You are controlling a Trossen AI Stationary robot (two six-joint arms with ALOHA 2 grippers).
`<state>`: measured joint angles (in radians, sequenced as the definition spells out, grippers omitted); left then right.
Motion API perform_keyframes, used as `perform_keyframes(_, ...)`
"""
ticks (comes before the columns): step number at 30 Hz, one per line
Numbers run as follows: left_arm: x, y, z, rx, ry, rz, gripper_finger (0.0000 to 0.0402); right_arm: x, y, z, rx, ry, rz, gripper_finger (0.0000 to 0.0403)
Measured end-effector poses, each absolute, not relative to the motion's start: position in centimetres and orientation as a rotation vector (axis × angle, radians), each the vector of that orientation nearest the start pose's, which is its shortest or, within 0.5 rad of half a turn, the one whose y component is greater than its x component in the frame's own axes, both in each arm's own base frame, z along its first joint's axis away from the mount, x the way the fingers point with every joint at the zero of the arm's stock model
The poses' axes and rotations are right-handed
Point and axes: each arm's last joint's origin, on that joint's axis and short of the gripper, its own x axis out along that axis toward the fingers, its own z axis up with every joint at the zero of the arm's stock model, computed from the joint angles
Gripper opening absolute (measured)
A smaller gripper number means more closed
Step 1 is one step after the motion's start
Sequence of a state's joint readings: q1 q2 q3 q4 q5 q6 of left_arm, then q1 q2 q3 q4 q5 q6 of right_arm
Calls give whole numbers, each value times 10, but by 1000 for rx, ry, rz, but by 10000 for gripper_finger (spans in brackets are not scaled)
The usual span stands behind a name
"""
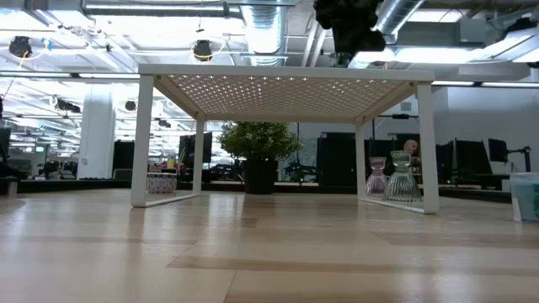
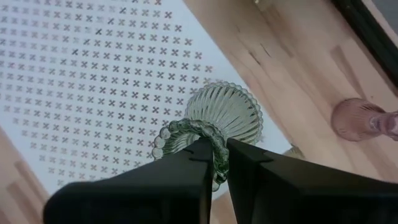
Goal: Pick & Place candle stick holders
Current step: Put the right green glass candle holder on the shelf
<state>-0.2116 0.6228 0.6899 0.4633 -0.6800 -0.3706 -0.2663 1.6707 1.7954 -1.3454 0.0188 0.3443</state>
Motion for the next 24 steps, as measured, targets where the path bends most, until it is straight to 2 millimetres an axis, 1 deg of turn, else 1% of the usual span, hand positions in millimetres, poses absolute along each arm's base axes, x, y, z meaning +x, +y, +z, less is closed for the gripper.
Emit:
perform_keyframes(4, 125, -8, 379, -588, -566, 365, 147, 301, -87, 365, 484, 1181, -413, 15)
perform_keyframes(12, 125, -8, 379, -587, -566, 365, 147, 297, -98, 364, 492, 1198, -398, 15)
perform_keyframes(15, 125, -8, 379, -587, -566, 365, 147, 298, -101, 361, 502, 1209, -392, 15)
perform_keyframes(20, 125, -8, 379, -588, -567, 365, 147, 299, -100, 359, 507, 1231, -347, 15)
perform_keyframes(24, 125, -8, 379, -588, -566, 365, 147, 300, -101, 359, 503, 1221, -348, 15)
